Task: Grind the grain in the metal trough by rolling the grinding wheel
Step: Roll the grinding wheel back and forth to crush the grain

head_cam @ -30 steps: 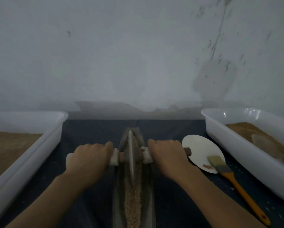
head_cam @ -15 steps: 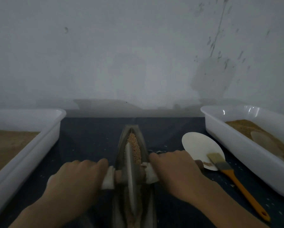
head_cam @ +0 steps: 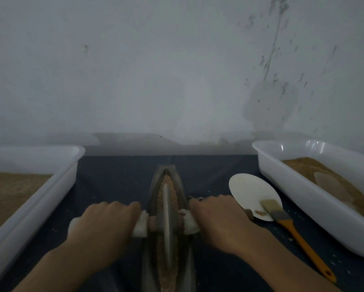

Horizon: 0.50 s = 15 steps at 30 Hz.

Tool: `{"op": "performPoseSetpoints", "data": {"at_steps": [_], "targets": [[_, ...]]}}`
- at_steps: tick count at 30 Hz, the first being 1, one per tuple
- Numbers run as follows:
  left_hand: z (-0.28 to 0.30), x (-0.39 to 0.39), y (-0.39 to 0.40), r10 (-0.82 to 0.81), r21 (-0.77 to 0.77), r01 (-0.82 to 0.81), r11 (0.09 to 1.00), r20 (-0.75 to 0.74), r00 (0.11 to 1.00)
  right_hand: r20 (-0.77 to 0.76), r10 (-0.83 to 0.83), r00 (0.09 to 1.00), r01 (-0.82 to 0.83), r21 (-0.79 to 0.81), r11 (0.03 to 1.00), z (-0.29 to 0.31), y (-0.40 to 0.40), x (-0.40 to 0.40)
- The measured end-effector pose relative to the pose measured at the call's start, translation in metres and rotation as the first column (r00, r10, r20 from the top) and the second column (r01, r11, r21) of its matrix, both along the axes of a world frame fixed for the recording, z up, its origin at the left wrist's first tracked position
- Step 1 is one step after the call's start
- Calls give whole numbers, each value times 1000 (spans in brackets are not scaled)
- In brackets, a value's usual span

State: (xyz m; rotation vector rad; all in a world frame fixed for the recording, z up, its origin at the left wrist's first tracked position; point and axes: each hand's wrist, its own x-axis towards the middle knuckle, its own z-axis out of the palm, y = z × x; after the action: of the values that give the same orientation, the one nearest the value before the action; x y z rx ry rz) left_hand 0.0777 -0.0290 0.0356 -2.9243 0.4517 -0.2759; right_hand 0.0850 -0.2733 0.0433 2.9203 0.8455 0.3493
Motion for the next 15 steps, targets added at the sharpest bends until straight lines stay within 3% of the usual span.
{"op": "performPoseSetpoints", "data": {"at_steps": [6,15], "targets": [[3,-15,-2,46,58,-43,997,-53,998,-12,7,1000,-7,-20,1000,0,2,-18],[-4,39,-3,63,-29,-59,998,129,990,170,-13,985,11,11,1000,-9,8,54]]}}
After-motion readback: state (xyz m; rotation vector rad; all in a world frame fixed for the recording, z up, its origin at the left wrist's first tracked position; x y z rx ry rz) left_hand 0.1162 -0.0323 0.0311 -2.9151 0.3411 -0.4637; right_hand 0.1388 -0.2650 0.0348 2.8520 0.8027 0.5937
